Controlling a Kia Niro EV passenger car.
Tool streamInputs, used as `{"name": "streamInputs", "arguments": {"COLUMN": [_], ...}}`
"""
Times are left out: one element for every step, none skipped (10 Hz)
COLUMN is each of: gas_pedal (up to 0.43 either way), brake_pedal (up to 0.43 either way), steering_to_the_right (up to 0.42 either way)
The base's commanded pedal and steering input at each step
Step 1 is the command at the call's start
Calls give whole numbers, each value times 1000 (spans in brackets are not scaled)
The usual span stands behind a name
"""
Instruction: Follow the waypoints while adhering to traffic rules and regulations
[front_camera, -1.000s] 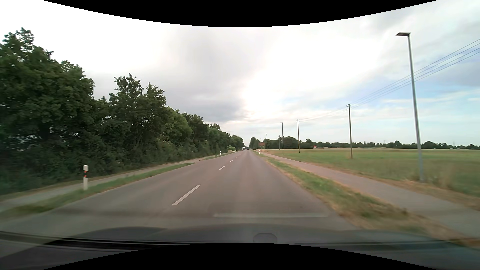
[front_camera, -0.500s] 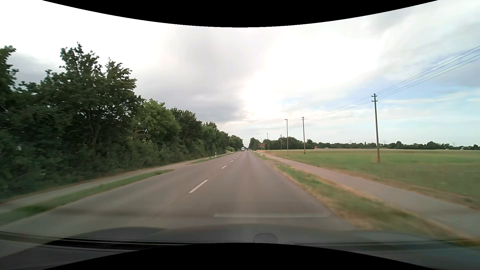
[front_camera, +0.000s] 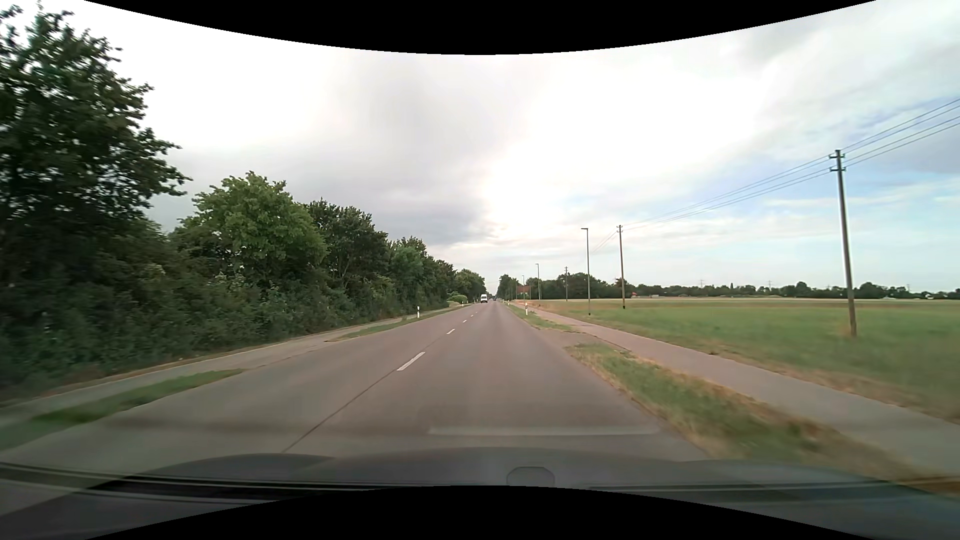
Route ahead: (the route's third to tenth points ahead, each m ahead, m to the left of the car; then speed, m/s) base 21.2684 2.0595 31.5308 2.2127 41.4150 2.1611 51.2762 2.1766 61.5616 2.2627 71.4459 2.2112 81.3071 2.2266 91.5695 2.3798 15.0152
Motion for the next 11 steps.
{"name": "streamInputs", "arguments": {"gas_pedal": [220, 220, 220, 220, 220, 220, 220, 220, 220, 220, 220], "brake_pedal": [0, 0, 0, 0, 0, 0, 0, 0, 0, 0, 0], "steering_to_the_right": [-2, -2, -1, -2, -1, -1, -1, -1, -1, -1, -1]}}
